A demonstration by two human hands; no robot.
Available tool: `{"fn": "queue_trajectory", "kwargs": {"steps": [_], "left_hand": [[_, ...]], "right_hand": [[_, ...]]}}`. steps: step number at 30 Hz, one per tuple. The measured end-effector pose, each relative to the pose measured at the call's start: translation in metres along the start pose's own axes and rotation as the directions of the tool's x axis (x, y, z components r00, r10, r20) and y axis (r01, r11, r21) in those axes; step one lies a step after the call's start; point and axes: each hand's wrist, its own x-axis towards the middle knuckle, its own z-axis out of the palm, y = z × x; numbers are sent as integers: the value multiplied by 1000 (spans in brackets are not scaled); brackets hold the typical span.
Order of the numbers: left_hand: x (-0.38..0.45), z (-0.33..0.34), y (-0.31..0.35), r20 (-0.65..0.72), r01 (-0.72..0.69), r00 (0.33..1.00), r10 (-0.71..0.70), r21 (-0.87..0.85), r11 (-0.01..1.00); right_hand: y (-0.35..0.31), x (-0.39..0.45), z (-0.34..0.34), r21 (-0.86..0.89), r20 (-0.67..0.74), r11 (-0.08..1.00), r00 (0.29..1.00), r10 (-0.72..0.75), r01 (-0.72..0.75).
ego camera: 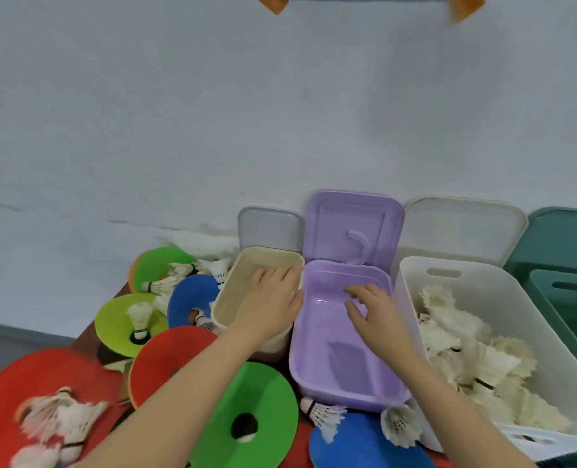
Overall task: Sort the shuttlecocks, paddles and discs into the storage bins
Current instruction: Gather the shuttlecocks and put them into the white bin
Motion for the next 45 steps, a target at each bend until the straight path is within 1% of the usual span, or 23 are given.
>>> {"fn": "queue_trajectory", "kwargs": {"steps": [3, 8, 15, 18, 20, 23, 25, 28, 30, 34, 38, 41, 45], "left_hand": [[-14, -11, -54, -10, 71, 997, -71, 35, 997], [-32, -16, -138, -5, 176, 984, -176, 22, 984], [-54, 1, -241, 28, 308, 951, -307, -35, 951], [-65, 14, -273, 75, 383, 922, -380, -39, 923], [-70, 23, -290, 116, 423, 901, -417, -24, 906], [-71, 34, -308, 173, 467, 873, -455, -30, 884], [-71, 40, -318, 212, 490, 858, -468, -61, 870], [-71, 47, -327, 214, 494, 860, -463, -126, 860], [-73, 50, -329, 204, 493, 864, -460, -163, 854], [-77, 52, -329, 160, 490, 871, -465, -217, 844], [-77, 41, -322, 36, 496, 858, -512, -313, 810], [-75, 25, -308, -67, 469, 855, -515, -325, 821], [-70, -5, -284, -179, 414, 857, -484, -321, 852]], "right_hand": [[-39, 21, 34, 14, 40, 1000, 999, -21, 21], [-94, 63, 92, 39, 129, 998, 990, -57, 52], [-141, 112, 169, 26, 255, 995, 962, -101, 97], [-153, 128, 198, 31, 279, 998, 958, -65, 59], [-156, 136, 218, -13, 295, 999, 954, -47, 53], [-156, 150, 240, -175, 344, 983, 939, 3, 60], [-152, 159, 252, -253, 339, 966, 940, 34, 56], [-146, 171, 267, -308, 342, 950, 937, 66, 45], [-143, 176, 275, -303, 322, 953, 944, 76, 27], [-143, 171, 276, -201, 197, 979, 980, 30, 11], [-151, 159, 261, -28, 81, 1000, 997, 8, -5], [-157, 149, 242, 94, 14, 996, 1000, 1, -2], [-164, 129, 209, 133, -57, 990, 997, -45, 52]]}}
